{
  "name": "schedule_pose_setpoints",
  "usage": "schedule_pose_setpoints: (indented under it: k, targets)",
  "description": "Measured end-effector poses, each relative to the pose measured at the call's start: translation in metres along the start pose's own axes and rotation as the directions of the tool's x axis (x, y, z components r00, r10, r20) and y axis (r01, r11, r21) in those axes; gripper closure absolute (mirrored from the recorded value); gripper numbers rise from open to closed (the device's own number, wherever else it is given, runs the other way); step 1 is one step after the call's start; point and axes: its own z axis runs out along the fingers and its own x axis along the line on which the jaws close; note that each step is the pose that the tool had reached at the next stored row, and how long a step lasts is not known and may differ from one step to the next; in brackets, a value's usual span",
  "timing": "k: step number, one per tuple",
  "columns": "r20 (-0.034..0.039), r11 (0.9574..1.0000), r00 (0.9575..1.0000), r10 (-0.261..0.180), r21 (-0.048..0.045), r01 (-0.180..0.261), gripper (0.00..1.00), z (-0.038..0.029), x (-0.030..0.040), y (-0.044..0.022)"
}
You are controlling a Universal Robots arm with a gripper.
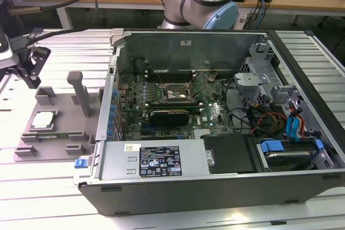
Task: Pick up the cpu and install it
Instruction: 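Pick up the cpu and move it towards the insertion slot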
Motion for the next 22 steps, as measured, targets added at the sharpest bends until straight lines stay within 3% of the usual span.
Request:
schedule_pose_setpoints:
  k: [22]
  targets:
    - [0.0009,0.9999,1.0000,0.000,0.0120,0.000,0.89,0.0273,0.0066,-0.0011]
